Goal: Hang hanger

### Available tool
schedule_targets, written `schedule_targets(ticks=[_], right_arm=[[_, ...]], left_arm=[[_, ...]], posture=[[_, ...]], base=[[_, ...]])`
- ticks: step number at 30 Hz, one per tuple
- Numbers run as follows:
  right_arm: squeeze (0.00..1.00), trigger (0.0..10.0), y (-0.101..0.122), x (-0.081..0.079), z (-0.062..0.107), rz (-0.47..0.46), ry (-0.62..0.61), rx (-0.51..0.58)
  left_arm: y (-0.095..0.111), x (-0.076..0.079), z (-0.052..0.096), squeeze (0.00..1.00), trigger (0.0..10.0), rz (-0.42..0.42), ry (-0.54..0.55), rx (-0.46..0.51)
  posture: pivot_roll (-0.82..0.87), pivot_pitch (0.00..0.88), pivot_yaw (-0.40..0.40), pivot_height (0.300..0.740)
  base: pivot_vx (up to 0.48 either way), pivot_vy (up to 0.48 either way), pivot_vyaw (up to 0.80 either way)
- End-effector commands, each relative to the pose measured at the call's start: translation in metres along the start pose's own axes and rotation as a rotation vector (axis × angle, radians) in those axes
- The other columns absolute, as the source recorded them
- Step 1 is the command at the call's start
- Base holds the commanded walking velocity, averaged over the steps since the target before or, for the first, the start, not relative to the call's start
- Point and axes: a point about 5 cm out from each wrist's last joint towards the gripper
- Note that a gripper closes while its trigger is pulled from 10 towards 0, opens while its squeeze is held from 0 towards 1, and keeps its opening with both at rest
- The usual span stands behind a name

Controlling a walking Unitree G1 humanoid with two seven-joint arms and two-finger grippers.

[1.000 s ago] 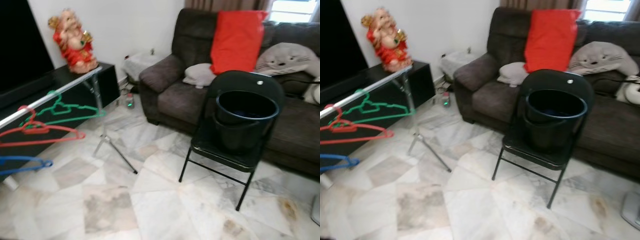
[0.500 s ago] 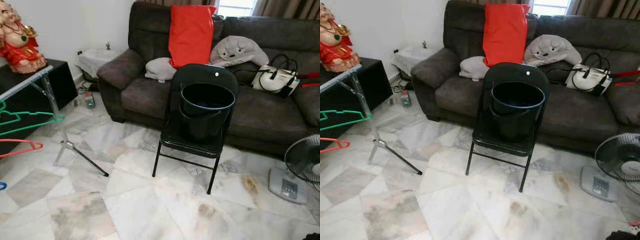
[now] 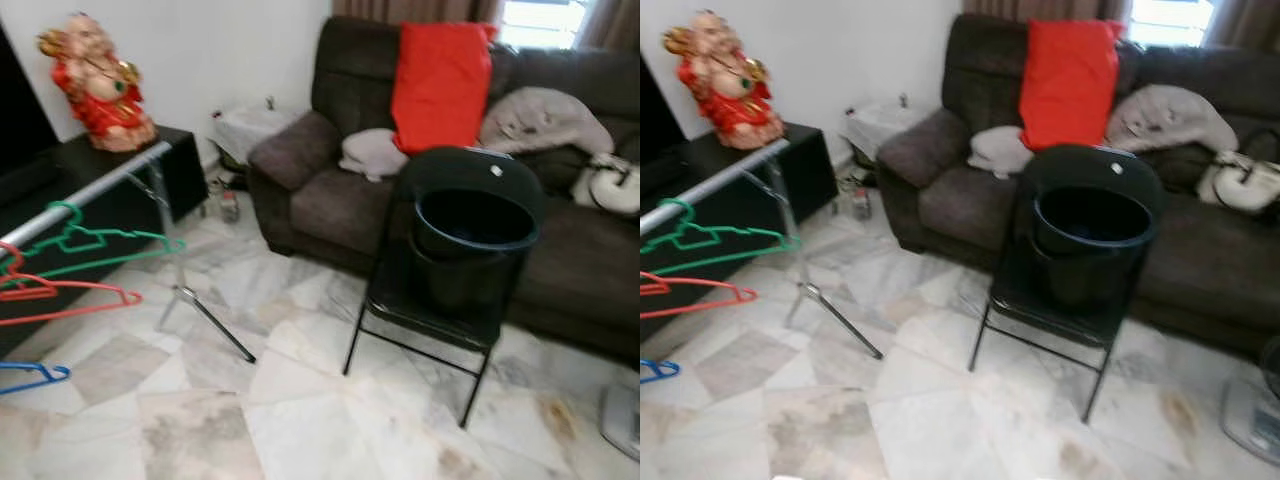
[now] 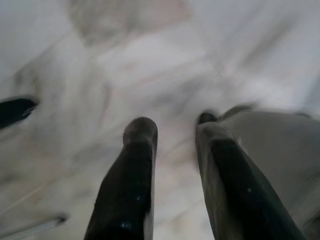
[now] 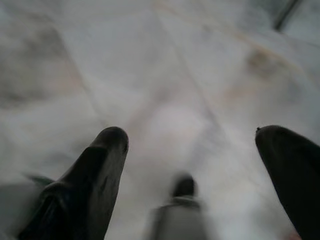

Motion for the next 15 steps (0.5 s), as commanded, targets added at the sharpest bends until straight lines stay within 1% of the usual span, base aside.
schedule_targets(ticks=[1, 2, 4, 7, 10, 11, 14, 15], right_arm=[[0.0, 10.0, -0.013, 0.005, 0.002, 0.005, -0.017, -0.036], [0.0, 10.0, -0.013, 0.004, 0.002, 0.006, -0.016, -0.036], [0.0, 10.0, -0.016, 0.019, 0.003, -0.002, -0.037, -0.034], [0.0, 10.0, -0.019, 0.037, 0.005, -0.005, -0.06, -0.035], [0.0, 10.0, -0.022, 0.049, 0.006, -0.014, -0.075, -0.039], [0.0, 10.0, -0.023, 0.055, 0.007, -0.015, -0.082, -0.042], [0.0, 10.0, -0.024, 0.06, 0.008, -0.02, -0.083, -0.046], [0.0, 10.0, -0.024, 0.057, 0.008, -0.02, -0.079, -0.046]], left_arm=[[0.006, 0.009, -0.002, 0.0, 10.0, 0.015, -0.022, 0.012], [0.006, 0.009, -0.002, 0.0, 10.0, 0.015, -0.022, 0.012], [0.006, 0.009, -0.002, 0.0, 10.0, 0.017, -0.023, 0.012], [0.006, 0.009, -0.002, 0.0, 10.0, 0.017, -0.024, 0.012], [0.006, 0.009, -0.002, 0.0, 10.0, 0.018, -0.024, 0.012], [0.006, 0.009, -0.002, 0.0, 10.0, 0.017, -0.025, 0.012], [0.006, 0.009, -0.002, 0.0, 10.0, 0.016, -0.025, 0.012], [0.006, 0.009, -0.002, 0.0, 10.0, 0.017, -0.025, 0.012]], posture=[[0.1, 0.01, 0.027, 0.74], [0.1, 0.009, 0.026, 0.74], [0.1, 0.009, 0.025, 0.74], [0.1, 0.009, 0.025, 0.74], [0.1, 0.009, 0.025, 0.74], [0.1, 0.008, 0.025, 0.74], [0.1, 0.004, 0.028, 0.74], [0.1, 0.002, 0.028, 0.74]], base=[[0.319, 0.0, -0.79], [0.319, 0.0, -0.79], [0.322, 0.0, 0.0], [0.322, 0.0, 0.0], [0.322, 0.0, 0.0], [0.322, 0.0, 0.0], [0.32, 0.0, -0.8], [0.326, 0.0, -0.8]])
Point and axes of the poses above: a point about 5 cm out from each wrist's last joint towards the gripper, its own z axis pointing back from the gripper into the wrist, its own y axis along the axis of the wrist's last joint, x = y × z, and after that the axes turned 12 degrees about z, right-handed
